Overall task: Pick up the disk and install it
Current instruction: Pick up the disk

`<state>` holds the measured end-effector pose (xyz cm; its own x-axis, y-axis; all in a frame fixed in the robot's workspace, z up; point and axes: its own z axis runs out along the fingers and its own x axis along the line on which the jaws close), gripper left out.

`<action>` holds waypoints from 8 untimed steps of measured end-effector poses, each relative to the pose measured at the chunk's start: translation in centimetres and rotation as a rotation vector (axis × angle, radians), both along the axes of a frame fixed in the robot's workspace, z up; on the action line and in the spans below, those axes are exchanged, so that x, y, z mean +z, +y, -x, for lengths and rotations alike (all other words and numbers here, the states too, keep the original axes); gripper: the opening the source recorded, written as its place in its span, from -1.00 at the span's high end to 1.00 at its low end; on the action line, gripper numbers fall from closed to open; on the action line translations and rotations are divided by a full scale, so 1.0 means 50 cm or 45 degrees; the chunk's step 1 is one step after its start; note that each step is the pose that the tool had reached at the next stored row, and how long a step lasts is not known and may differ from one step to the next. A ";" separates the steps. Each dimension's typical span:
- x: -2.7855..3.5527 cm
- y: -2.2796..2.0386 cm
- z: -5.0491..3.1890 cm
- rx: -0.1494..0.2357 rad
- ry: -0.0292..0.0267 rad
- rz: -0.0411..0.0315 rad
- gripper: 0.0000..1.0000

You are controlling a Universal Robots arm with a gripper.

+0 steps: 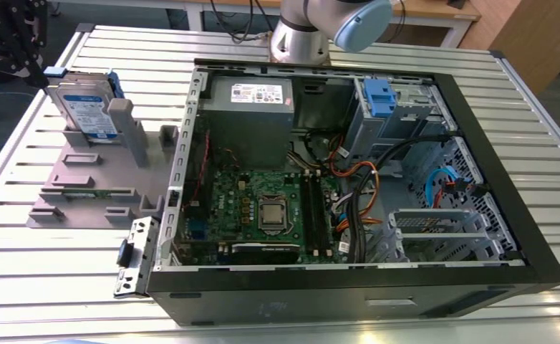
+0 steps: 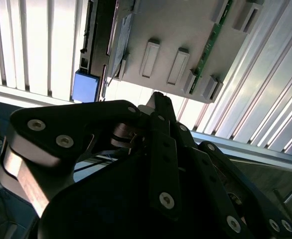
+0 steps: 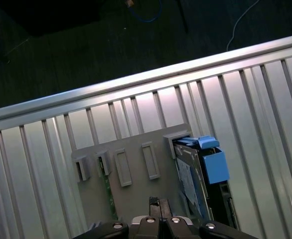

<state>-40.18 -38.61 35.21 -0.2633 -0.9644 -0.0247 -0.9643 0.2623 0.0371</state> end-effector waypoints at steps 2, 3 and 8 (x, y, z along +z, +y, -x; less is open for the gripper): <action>0.000 0.0000 0.000 0.002 0.0000 0.0000 0.79; 0.000 0.0000 0.000 0.004 0.0000 0.0000 0.79; 0.000 0.0000 0.000 0.010 0.0000 0.0000 0.79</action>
<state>-40.18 -38.62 35.20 -0.2560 -0.9664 -0.0246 -0.9662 0.2550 0.0370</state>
